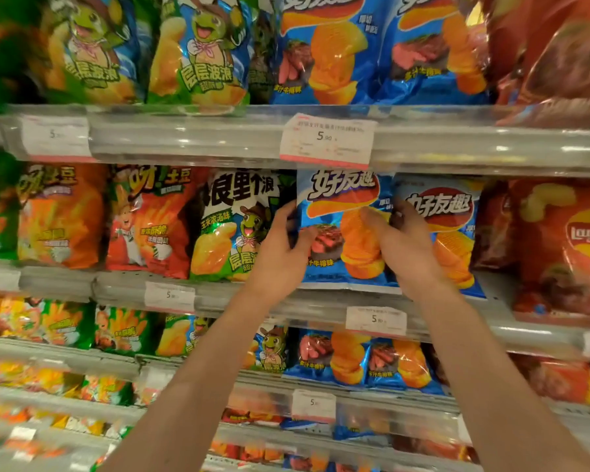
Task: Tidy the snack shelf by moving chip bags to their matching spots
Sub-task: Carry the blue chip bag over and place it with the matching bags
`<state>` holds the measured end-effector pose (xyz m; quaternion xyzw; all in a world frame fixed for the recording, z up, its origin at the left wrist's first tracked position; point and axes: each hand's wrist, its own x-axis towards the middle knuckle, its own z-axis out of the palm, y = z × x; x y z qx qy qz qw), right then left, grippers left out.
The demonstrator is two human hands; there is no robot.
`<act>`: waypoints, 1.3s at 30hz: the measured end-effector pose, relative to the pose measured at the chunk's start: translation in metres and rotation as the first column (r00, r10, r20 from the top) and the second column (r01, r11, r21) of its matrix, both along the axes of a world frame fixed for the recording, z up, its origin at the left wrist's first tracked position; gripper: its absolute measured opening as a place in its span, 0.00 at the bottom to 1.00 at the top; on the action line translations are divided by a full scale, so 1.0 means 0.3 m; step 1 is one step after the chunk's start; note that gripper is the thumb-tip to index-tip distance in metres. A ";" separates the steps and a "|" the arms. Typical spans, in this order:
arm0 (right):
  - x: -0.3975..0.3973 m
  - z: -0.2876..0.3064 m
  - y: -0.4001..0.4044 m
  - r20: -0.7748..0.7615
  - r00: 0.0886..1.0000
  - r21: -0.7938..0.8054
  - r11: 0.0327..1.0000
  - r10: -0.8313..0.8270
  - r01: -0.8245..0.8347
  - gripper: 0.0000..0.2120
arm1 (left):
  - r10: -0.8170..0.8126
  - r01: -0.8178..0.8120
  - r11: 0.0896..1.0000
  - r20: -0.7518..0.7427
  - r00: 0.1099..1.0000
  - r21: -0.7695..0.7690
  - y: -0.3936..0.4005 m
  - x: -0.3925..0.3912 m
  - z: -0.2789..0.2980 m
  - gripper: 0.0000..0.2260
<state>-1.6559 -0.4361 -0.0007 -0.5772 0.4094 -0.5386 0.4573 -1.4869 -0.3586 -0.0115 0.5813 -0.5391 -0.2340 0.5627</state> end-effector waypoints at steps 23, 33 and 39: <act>-0.071 -0.176 0.027 -0.747 0.388 -0.631 0.759 -0.539 -0.160 0.30 | 0.013 -0.068 0.997 0.728 0.685 0.046 -0.012 0.008 -0.107 0.28; -0.233 -0.185 0.034 -0.723 0.457 -0.481 0.852 -0.519 0.207 0.35 | 0.145 -0.023 0.989 0.896 0.421 -0.149 -0.121 -0.068 -0.144 0.32; -0.335 -0.153 0.023 -0.716 0.584 -0.402 0.910 -0.382 0.102 0.38 | 0.182 -0.147 0.981 0.862 0.473 -0.126 -0.109 -0.086 -0.159 0.35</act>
